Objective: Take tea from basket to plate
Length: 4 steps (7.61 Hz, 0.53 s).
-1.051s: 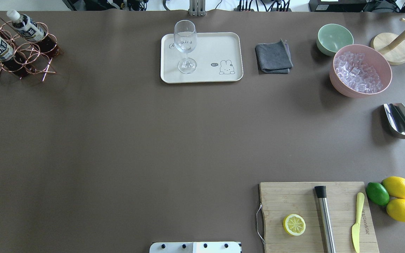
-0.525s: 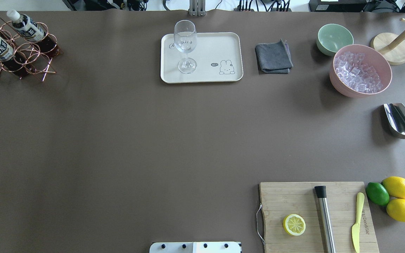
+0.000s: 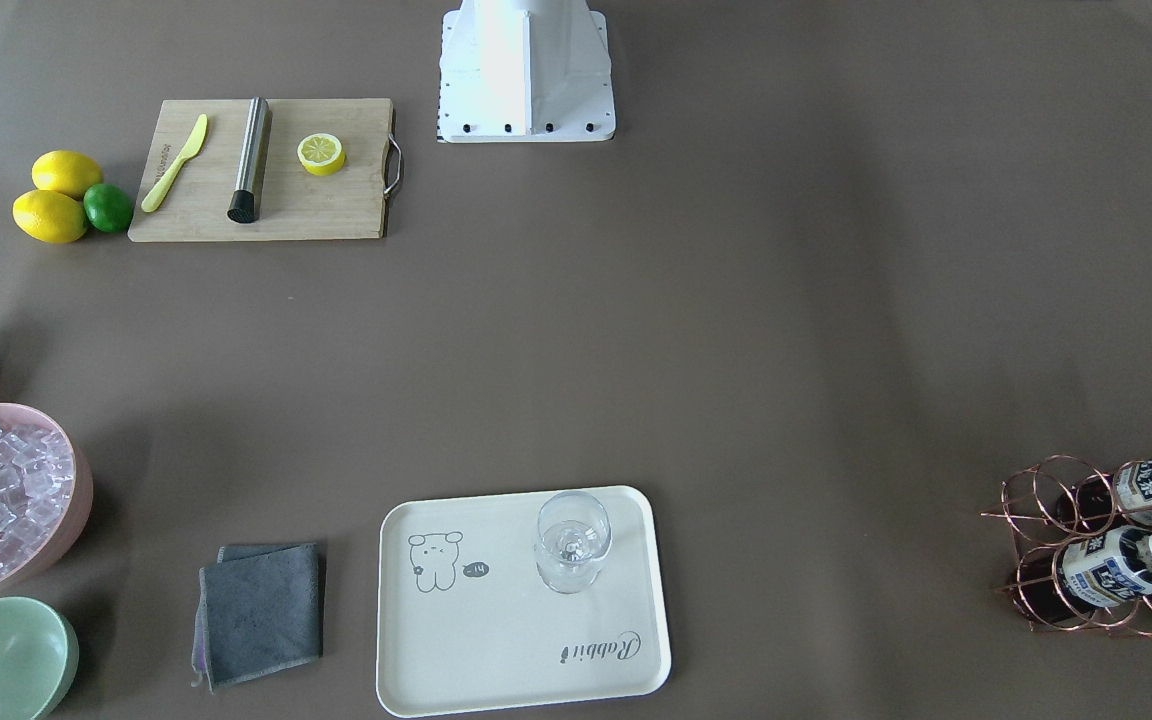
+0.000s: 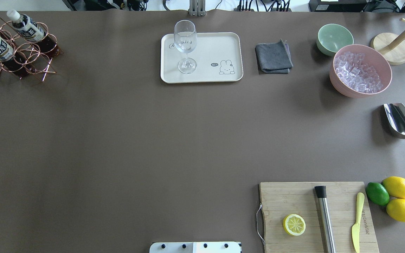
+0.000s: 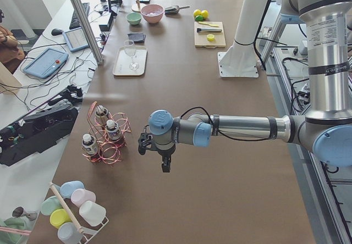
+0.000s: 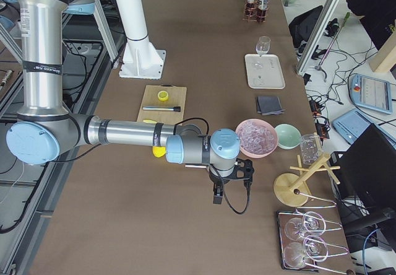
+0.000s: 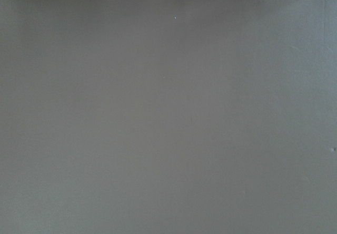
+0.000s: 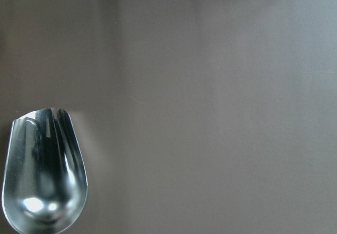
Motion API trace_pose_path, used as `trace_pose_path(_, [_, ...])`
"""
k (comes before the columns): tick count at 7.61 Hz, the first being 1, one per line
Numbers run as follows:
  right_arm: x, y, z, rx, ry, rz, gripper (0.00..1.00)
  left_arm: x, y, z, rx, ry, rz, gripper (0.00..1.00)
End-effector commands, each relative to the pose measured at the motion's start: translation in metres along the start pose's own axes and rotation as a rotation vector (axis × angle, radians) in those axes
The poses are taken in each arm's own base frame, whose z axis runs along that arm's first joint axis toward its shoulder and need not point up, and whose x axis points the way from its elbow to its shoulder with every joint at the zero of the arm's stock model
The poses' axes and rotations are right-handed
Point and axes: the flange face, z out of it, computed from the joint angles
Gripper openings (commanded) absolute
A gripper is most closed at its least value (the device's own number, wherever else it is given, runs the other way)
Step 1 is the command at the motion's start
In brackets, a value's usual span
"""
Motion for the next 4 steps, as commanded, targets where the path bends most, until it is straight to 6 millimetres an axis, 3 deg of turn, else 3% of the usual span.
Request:
trace_pose_path(1, [0.0017,0.0000,0.0016,-0.003,0.005,0.006,1.00,-0.0022,0.0024,0.0018,-0.005,0.000,-0.005,0.99])
trace_pose_path(4, [-0.0062,-0.0017,-0.0057,0.011,-0.009,-0.002,1.00,-0.0024,0.0024,0.0019,-0.004,-0.001,-0.007,0.99])
